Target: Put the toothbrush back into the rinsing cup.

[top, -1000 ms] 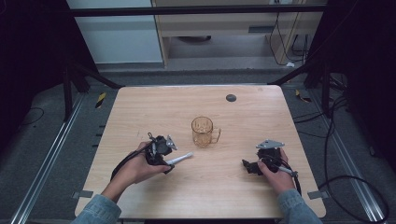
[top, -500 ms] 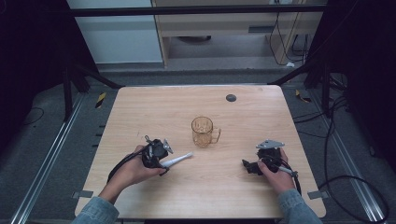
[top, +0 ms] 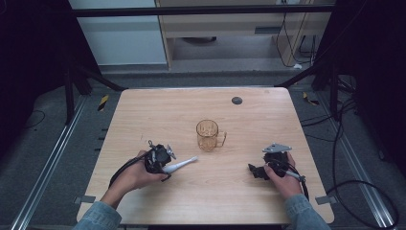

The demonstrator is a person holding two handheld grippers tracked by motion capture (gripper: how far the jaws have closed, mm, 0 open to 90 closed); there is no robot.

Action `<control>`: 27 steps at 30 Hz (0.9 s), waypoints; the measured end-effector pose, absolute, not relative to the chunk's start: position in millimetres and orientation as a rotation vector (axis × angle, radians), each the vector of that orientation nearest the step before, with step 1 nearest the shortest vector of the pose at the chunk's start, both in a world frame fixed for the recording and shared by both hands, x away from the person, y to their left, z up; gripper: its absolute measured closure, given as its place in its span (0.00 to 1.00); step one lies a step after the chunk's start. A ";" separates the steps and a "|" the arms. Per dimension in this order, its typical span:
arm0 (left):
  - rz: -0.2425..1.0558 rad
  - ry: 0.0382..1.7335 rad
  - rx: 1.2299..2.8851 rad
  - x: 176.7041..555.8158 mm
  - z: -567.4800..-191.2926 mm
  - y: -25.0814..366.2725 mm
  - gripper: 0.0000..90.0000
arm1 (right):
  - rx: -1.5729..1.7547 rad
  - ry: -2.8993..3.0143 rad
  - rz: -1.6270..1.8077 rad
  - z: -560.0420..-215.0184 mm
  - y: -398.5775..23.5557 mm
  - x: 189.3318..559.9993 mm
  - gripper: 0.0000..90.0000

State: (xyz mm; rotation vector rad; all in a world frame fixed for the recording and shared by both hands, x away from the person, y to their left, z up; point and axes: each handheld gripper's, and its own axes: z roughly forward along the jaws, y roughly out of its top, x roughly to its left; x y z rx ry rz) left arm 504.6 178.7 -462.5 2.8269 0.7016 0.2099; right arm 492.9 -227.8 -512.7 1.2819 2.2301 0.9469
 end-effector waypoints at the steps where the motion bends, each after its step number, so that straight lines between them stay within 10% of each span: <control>1: 0.210 0.702 2.827 504.6 -462.5 178.7 0.55 | 1.282 2.230 0.947 -512.7 -227.8 492.9 0.00; 27: 0.136 0.718 2.794 509.7 -465.1 180.7 0.69 | 1.281 2.231 0.947 -512.7 -227.8 492.9 0.00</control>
